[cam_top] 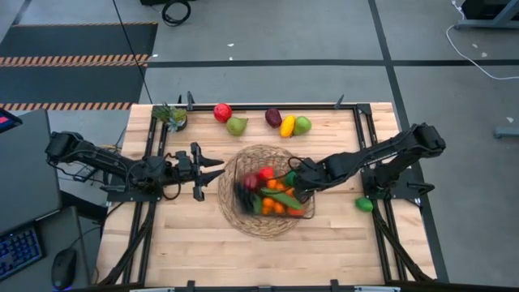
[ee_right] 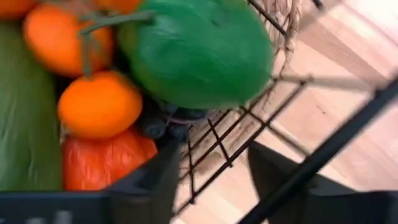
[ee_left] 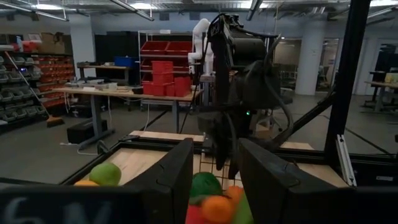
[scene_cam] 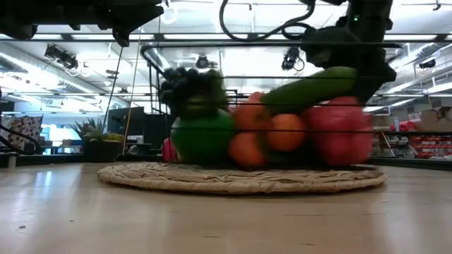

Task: Build produce basket
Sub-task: Adjust the black wire basket

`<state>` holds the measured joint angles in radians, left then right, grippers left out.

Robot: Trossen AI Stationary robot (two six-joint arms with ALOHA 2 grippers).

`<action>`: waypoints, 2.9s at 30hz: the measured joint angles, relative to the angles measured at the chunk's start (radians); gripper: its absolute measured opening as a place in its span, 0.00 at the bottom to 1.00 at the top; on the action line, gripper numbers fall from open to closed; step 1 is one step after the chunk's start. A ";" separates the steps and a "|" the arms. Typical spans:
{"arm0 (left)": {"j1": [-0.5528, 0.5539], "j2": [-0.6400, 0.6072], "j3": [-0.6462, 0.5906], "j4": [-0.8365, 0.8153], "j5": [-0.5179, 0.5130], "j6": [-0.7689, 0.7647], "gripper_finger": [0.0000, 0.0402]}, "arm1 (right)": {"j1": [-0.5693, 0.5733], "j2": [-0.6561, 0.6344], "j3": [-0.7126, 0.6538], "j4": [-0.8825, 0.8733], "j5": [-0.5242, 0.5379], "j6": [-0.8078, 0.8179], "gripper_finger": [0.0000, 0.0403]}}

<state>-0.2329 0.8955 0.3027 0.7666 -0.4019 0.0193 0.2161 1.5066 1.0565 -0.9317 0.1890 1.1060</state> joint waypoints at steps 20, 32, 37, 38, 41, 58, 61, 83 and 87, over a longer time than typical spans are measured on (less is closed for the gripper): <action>0.000 0.000 0.000 0.020 0.000 0.019 0.33 | -0.135 -0.065 0.003 0.182 -0.037 -0.120 0.07; 0.000 0.000 0.000 0.027 0.000 0.018 0.33 | -0.193 -0.069 0.003 0.218 -0.052 0.003 0.05; 0.000 0.000 0.000 0.028 0.000 0.018 0.33 | -0.193 -0.069 0.003 0.221 -0.006 0.086 0.03; 0.000 0.000 0.000 0.028 0.000 0.017 0.33 | -0.193 -0.069 0.003 0.221 0.000 0.103 0.03; 0.000 0.000 0.000 0.028 0.000 0.013 0.33 | -0.193 -0.069 0.003 0.221 0.005 0.152 0.03; -0.002 0.000 0.000 0.030 0.015 0.010 0.33 | -0.097 -0.069 0.004 0.120 0.109 0.444 0.04; -0.008 0.000 0.000 0.031 0.015 0.010 0.33 | -0.090 -0.070 0.004 0.134 0.098 0.458 0.03; -0.013 0.000 0.001 0.045 0.015 0.011 0.33 | 0.039 -0.069 0.004 0.142 0.177 0.684 0.12; -0.013 0.000 0.001 0.046 0.015 0.011 0.33 | 0.039 -0.069 0.004 0.141 0.161 0.621 0.16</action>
<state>-0.2462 0.8955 0.3038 0.8124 -0.3870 0.0299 0.2550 1.4372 1.0603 -0.7902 0.3496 1.7265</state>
